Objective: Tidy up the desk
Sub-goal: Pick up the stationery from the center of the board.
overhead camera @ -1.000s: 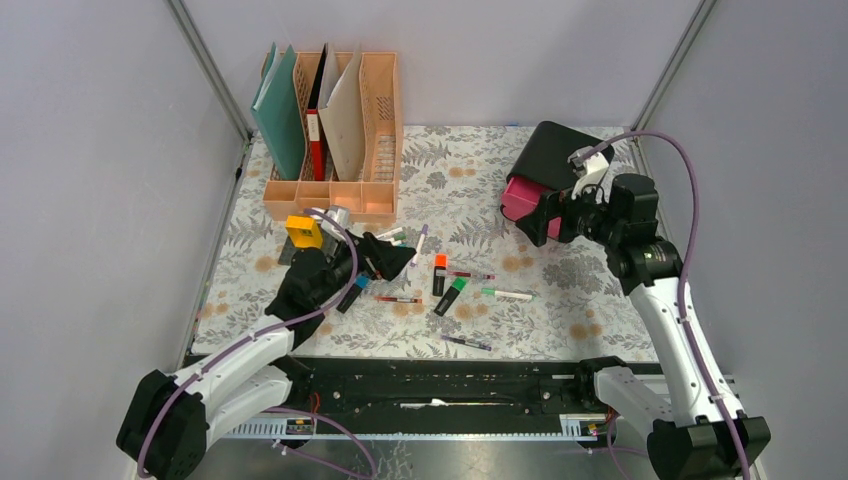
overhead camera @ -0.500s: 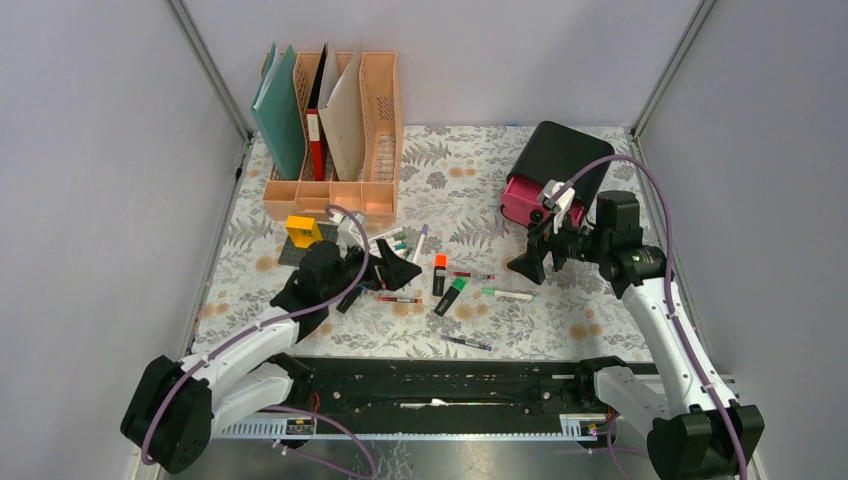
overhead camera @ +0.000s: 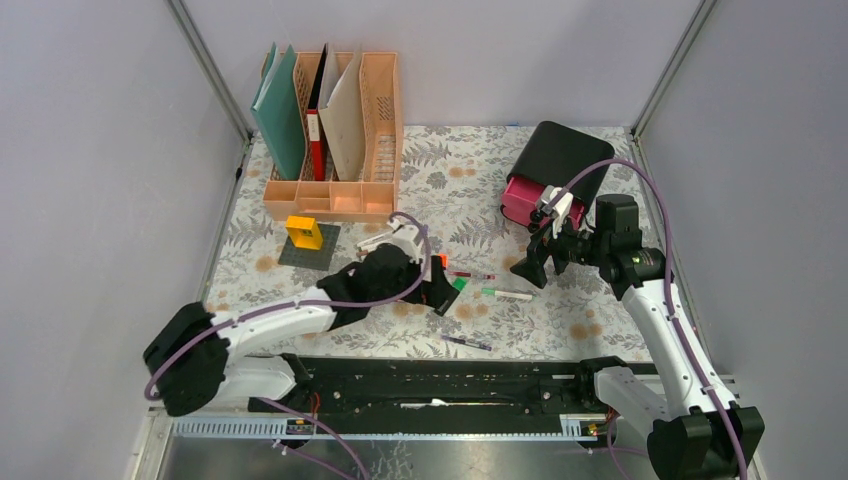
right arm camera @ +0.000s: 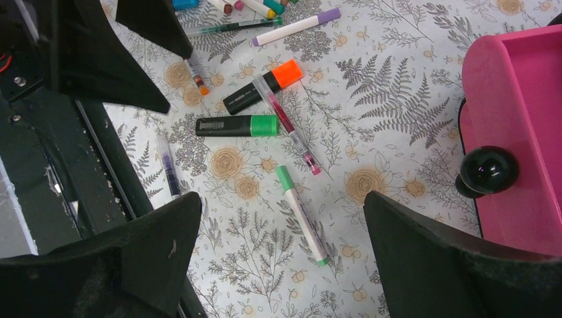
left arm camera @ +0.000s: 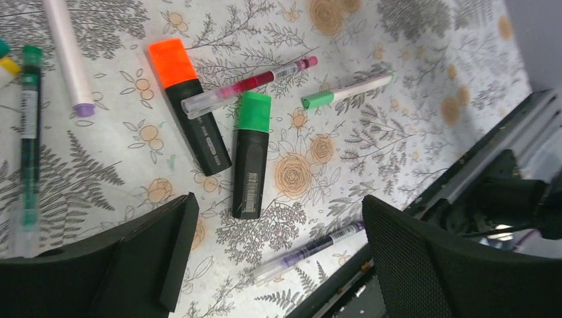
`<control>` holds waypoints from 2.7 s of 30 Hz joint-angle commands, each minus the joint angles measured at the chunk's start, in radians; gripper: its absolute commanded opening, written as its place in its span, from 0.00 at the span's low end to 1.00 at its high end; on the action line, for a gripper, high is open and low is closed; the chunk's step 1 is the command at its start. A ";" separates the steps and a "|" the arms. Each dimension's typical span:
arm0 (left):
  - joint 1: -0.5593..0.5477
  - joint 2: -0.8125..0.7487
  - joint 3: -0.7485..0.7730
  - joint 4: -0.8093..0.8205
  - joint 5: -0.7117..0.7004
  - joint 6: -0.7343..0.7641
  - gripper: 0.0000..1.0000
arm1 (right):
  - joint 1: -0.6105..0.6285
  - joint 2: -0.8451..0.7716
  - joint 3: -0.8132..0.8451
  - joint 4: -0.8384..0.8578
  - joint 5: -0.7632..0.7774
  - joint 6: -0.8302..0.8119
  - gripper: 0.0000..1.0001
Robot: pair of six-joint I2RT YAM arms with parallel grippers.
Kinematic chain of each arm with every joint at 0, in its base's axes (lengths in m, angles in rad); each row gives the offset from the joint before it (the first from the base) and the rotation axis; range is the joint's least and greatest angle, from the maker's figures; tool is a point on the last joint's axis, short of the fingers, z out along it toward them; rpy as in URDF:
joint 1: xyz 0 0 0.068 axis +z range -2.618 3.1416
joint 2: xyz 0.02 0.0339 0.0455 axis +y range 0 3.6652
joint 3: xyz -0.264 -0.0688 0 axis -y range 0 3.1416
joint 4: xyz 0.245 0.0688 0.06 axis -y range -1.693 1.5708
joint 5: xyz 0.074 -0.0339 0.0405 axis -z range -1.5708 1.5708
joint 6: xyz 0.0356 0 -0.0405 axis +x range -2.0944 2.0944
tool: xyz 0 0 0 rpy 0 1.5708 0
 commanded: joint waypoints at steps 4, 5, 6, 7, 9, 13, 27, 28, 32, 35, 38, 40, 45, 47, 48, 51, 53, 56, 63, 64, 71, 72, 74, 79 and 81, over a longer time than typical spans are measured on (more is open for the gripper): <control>-0.141 0.194 0.143 -0.028 -0.230 0.053 0.99 | 0.005 -0.012 0.018 -0.003 0.031 -0.019 1.00; -0.153 0.220 0.161 -0.037 -0.248 0.056 0.98 | 0.005 -0.012 0.017 -0.003 0.034 -0.019 1.00; -0.166 0.245 0.179 -0.038 -0.263 0.058 0.98 | 0.005 -0.012 0.018 -0.004 0.036 -0.018 1.00; -0.177 0.273 0.196 -0.066 -0.279 0.058 0.98 | 0.005 -0.011 0.017 -0.005 0.037 -0.019 1.00; -0.196 0.323 0.232 -0.096 -0.303 0.065 0.97 | 0.005 -0.010 0.017 -0.004 0.041 -0.020 1.00; -0.225 0.405 0.285 -0.124 -0.333 0.073 0.96 | 0.005 -0.011 0.018 -0.006 0.044 -0.022 1.00; -0.239 0.575 0.397 -0.190 -0.383 0.117 0.71 | 0.005 -0.016 0.016 -0.008 0.041 -0.026 1.00; -0.239 0.586 0.404 -0.195 -0.386 0.120 0.70 | 0.005 -0.016 0.016 -0.009 0.041 -0.026 1.00; -0.239 0.619 0.421 -0.208 -0.398 0.130 0.55 | 0.005 -0.016 0.016 -0.010 0.040 -0.028 1.00; -0.239 0.632 0.426 -0.209 -0.394 0.130 0.50 | 0.005 -0.016 0.017 -0.011 0.039 -0.028 1.00; -0.239 0.642 0.428 -0.209 -0.388 0.129 0.43 | 0.005 -0.014 0.017 -0.012 0.038 -0.028 1.00; -0.239 0.646 0.428 -0.207 -0.380 0.128 0.34 | 0.005 -0.015 0.018 -0.013 0.036 -0.028 1.00; -0.239 0.623 0.409 -0.187 -0.355 0.121 0.13 | 0.005 -0.015 0.020 -0.019 0.029 -0.032 1.00; -0.239 0.586 0.378 -0.153 -0.344 0.120 0.08 | 0.005 -0.015 0.021 -0.023 0.024 -0.034 1.00; -0.239 0.561 0.360 -0.131 -0.337 0.122 0.06 | 0.005 -0.017 0.023 -0.024 0.020 -0.034 1.00; -0.239 0.465 0.292 -0.050 -0.308 0.124 0.00 | 0.005 -0.015 0.025 -0.031 0.005 -0.038 1.00; -0.240 0.402 0.238 0.032 -0.291 0.123 0.00 | 0.005 -0.015 0.027 -0.035 -0.009 -0.039 1.00; -0.239 0.308 0.152 0.156 -0.271 0.123 0.00 | 0.005 -0.014 0.028 -0.040 -0.034 -0.040 1.00; -0.239 0.093 -0.158 0.725 -0.237 0.084 0.00 | 0.005 -0.012 0.025 -0.046 -0.147 -0.034 1.00; -0.240 0.077 -0.189 0.802 -0.239 0.071 0.00 | 0.005 -0.010 0.022 -0.046 -0.167 -0.033 1.00; -0.239 0.070 -0.220 0.993 -0.293 -0.103 0.00 | 0.005 -0.002 -0.002 -0.007 -0.257 0.005 1.00; -0.239 0.079 -0.213 0.997 -0.306 -0.136 0.00 | 0.005 -0.001 -0.008 0.005 -0.263 0.018 1.00; -0.239 0.095 -0.195 0.999 -0.330 -0.194 0.00 | 0.005 0.001 -0.018 0.033 -0.274 0.049 1.00; -0.239 0.140 -0.137 0.964 -0.377 -0.321 0.00 | 0.006 0.009 -0.071 0.173 -0.279 0.184 1.00; -0.239 0.162 -0.113 0.953 -0.387 -0.351 0.00 | 0.011 0.015 -0.088 0.225 -0.275 0.245 1.00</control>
